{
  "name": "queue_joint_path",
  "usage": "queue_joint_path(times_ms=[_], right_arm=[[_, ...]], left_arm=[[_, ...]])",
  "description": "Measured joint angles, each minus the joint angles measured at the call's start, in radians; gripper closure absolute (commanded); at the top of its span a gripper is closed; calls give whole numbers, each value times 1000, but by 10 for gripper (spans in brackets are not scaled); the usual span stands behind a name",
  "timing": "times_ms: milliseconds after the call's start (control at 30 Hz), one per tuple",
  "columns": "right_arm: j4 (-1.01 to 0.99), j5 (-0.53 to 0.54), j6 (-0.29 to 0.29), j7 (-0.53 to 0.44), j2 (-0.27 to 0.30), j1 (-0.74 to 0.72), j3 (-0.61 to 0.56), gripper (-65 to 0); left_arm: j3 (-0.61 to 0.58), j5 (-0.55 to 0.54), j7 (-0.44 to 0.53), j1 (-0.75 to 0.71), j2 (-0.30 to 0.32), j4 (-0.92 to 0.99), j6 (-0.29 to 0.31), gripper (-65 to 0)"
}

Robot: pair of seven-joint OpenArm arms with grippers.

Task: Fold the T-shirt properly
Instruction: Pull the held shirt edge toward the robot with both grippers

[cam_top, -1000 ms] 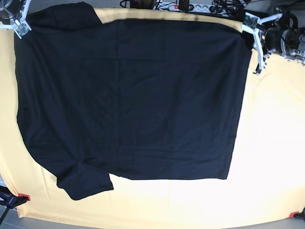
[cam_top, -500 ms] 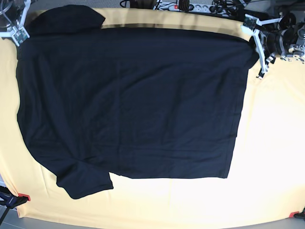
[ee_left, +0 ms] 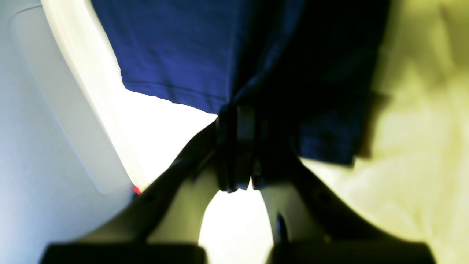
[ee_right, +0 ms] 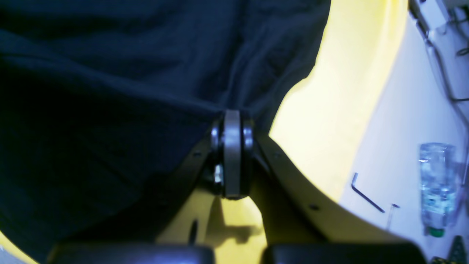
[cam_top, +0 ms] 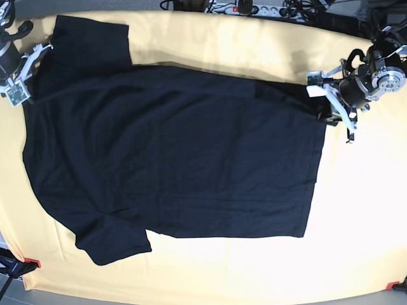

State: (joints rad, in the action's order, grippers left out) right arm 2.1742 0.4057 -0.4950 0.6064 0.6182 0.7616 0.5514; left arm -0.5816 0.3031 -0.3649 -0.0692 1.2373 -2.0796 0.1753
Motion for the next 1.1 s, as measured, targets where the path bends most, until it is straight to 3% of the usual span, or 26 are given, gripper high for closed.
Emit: queue_joint_path(times_ms=[100,300,433,700,833,1000,1100], right_arm=[[-27,19,0,-5,0,-46,0,0],[-72,21,-4,-13,3,-76,-10,0],[-100,-6,-6,-15,11,-121,-89,0],[-174,-103,43,-16,14,-259,-247,0],[-195,-122,63,-20,55,-315,-274,0],[-224,-96,85,-29,121,-371,-275,0],[-261,-62,70,-39,130,-391,-275,0]], left_arm=[[0,-5,2,48,-39,23,-16,0],[0,-39,3,164,-55,68,-19,0],[0,-93,33,198,-55,97,-18,0],[0,-94,117,200,-98,195,-15,0],[0,-107,146,199,-115,216,28,0],[0,-124,151,200,-118,215,34,0],[0,-124,153,200,-118,215,34,0]])
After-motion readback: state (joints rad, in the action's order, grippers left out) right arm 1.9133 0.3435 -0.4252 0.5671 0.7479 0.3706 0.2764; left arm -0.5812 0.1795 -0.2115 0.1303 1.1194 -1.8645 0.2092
